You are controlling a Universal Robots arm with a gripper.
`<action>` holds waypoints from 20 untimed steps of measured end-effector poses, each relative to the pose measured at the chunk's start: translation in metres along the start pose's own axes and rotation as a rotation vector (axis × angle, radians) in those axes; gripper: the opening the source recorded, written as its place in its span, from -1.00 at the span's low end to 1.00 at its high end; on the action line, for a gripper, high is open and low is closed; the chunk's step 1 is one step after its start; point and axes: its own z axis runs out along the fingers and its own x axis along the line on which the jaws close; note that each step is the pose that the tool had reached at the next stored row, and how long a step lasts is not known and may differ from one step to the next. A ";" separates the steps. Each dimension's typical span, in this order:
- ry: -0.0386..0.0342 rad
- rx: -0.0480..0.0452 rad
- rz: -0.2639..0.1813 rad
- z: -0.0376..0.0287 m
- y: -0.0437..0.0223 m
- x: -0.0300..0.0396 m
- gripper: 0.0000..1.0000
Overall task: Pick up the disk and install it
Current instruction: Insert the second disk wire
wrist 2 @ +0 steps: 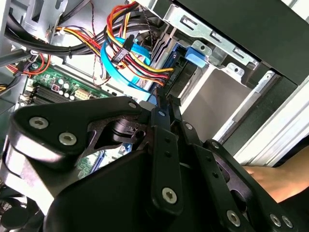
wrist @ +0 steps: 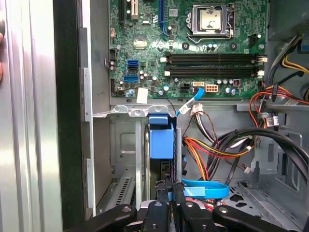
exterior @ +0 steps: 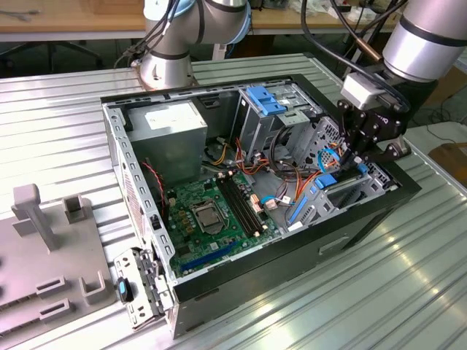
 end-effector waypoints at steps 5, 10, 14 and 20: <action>0.0002 0.0000 0.000 0.0029 0.0002 -0.0001 -0.68; 0.0000 0.0000 0.000 0.0031 0.0002 -0.0001 -0.68; 0.0000 0.0000 0.000 0.0015 -0.0002 0.0000 -0.68; 0.0001 0.0000 0.000 0.0012 -0.0010 -0.0001 -0.68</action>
